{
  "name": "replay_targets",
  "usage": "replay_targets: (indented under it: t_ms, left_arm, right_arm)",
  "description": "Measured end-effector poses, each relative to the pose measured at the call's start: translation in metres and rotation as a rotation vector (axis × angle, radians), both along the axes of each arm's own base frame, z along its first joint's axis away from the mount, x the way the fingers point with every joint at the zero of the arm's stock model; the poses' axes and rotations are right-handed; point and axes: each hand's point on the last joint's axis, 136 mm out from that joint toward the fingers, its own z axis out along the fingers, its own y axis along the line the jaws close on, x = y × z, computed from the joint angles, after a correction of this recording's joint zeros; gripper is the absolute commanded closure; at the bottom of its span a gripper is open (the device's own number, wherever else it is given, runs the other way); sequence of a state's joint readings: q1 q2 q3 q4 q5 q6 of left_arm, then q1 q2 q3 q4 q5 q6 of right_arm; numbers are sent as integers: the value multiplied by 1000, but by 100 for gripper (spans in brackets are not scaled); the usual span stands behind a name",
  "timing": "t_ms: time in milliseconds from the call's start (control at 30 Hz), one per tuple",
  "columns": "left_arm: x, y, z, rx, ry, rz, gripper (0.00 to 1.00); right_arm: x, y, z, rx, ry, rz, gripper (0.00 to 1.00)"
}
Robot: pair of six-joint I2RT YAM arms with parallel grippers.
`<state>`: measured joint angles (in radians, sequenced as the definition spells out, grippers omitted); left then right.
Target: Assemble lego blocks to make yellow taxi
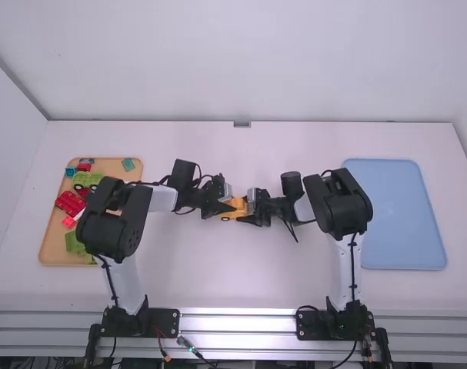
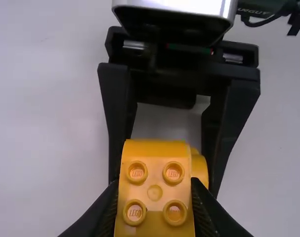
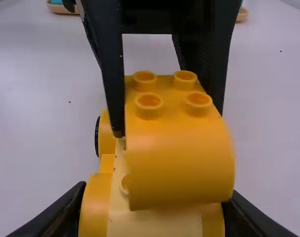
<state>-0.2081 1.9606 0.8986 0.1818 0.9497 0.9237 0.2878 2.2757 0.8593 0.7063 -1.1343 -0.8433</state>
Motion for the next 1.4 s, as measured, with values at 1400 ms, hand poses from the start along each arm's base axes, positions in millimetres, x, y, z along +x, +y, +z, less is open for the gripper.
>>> replay_targets:
  t_ms: [1400]
  left_arm:
    - [-9, 2, -5, 19, 5, -31, 98]
  right_arm:
    - [-2, 0, 1, 5, 0, 8, 61]
